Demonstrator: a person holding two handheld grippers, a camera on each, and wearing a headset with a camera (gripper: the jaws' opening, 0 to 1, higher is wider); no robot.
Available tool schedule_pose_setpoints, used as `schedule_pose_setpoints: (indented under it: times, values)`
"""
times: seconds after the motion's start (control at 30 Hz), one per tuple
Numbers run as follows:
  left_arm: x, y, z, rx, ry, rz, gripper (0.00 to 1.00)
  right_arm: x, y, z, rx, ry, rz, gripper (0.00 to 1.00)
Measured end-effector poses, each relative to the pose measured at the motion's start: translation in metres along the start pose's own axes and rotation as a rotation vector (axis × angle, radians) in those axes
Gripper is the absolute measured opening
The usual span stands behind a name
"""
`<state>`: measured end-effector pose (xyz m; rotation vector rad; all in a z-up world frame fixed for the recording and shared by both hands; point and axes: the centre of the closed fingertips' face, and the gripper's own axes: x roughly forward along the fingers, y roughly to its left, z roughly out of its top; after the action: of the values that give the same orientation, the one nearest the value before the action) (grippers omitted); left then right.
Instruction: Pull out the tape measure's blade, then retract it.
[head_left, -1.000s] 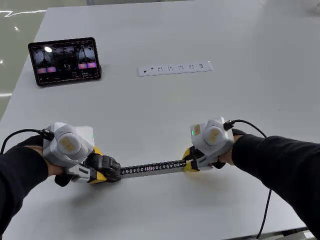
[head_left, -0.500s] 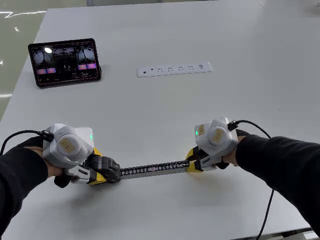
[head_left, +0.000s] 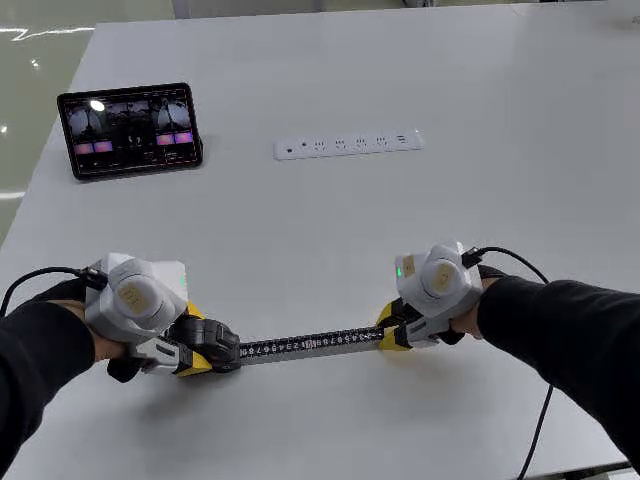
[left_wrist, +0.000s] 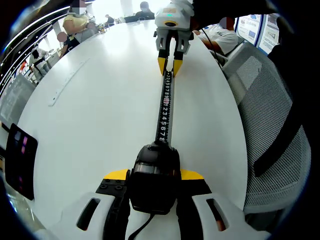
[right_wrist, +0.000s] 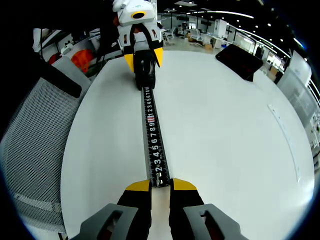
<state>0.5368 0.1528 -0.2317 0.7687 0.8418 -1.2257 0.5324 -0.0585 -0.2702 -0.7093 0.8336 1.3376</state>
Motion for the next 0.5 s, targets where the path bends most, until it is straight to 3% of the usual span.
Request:
schedule_pose_setpoints:
  times: [0.5]
  values:
    - [0.0015, 0.0019, -0.0019, 0.000, 0.001, -0.001, 0.30, -0.0057, -0.0004, -0.0069, 0.011, 0.004, 0.000, 0.08]
